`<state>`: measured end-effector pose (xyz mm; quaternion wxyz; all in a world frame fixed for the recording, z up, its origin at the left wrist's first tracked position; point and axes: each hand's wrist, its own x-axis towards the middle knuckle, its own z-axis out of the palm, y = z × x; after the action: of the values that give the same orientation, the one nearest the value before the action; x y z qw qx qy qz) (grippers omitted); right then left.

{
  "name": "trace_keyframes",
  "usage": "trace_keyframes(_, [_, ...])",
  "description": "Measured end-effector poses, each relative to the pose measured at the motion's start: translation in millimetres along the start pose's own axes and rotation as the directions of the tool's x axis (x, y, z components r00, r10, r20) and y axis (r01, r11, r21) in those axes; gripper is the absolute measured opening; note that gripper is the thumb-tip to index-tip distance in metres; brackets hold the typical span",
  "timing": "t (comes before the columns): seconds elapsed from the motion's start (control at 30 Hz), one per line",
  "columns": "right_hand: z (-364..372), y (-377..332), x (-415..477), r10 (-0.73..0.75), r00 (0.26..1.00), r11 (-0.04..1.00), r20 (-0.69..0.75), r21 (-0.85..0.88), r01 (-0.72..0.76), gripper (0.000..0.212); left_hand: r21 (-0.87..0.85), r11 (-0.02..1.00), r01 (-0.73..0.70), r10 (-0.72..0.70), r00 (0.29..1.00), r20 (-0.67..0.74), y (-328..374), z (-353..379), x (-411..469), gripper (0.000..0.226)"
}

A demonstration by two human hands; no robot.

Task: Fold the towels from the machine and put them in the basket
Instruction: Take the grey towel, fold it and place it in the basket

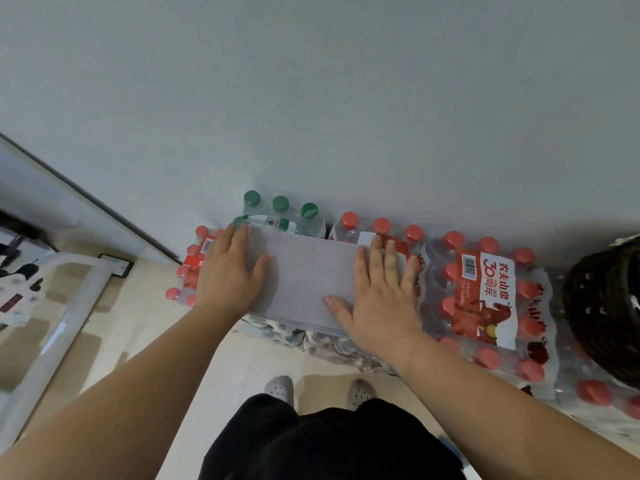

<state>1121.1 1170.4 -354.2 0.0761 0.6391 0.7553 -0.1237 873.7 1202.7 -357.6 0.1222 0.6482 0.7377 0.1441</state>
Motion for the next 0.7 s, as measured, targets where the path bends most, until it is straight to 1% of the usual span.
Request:
trace_keyframes(0.03, [-4,-7,0,-0.03,1.0,1.0,-0.006,0.006,0.03,0.099,0.001,0.996,0.093,-0.093,0.995,-0.022,-2,-2,1,0.063])
trace_keyframes(0.07, [-8,-15,1,-0.06,0.998,0.998,-0.006,0.017,0.06,0.099,0.031,0.988,0.154,-0.153,0.988,-0.024,-4,-5,4,0.061])
trace_keyframes(0.13, [-12,-34,6,-0.1,0.995,0.995,0.003,0.024,0.1,0.098,0.064,0.975,0.213,-0.215,0.976,0.028,-9,-9,10,0.054])
trace_keyframes(0.17, [-12,-43,10,-0.102,0.995,0.995,0.002,0.023,0.102,0.098,0.03,0.973,0.228,-0.229,0.972,0.057,-10,-12,14,0.049])
trace_keyframes(0.23, [-10,-58,19,-0.064,0.998,0.998,0.001,0.027,0.064,0.098,-0.061,0.972,0.225,-0.217,0.969,0.115,-7,-20,23,0.038])
trace_keyframes(0.33, [-4,-72,28,0.045,0.998,0.999,0.042,0.028,-0.046,0.098,-0.102,0.957,0.271,-0.244,0.945,0.216,-3,-31,32,0.024])
trace_keyframes(0.4, [1,-79,31,0.115,0.991,0.993,0.07,-0.007,-0.115,0.097,-0.131,0.952,0.275,-0.227,0.928,0.296,-8,-38,39,0.022])
trace_keyframes(0.47, [6,-85,33,0.161,0.985,0.987,0.064,-0.024,-0.16,0.097,-0.176,0.948,0.264,-0.187,0.914,0.359,-14,-41,47,0.019])
trace_keyframes(0.53, [8,-87,34,0.182,0.982,0.983,0.043,-0.006,-0.182,0.097,-0.269,0.922,0.278,-0.159,0.907,0.391,-20,-41,52,0.014])
trace_keyframes(0.57, [9,-88,34,0.188,0.981,0.982,0.041,0.003,-0.188,0.097,-0.344,0.884,0.317,-0.16,0.896,0.415,-21,-41,54,0.012])
trace_keyframes(0.6, [10,-88,34,0.195,0.98,0.981,0.041,0.006,-0.195,0.097,-0.433,0.813,0.388,-0.175,0.874,0.454,-21,-42,54,0.011])
trace_keyframes(0.63, [10,-88,33,0.204,0.978,0.979,0.039,0.001,-0.204,0.096,-0.513,0.71,0.483,-0.198,0.835,0.513,-22,-43,55,0.016])
trace_keyframes(0.7, [11,-90,33,0.225,0.974,0.974,0.034,-0.021,-0.225,0.095,-0.574,0.467,0.673,-0.221,0.717,0.661,-20,-47,55,0.031])
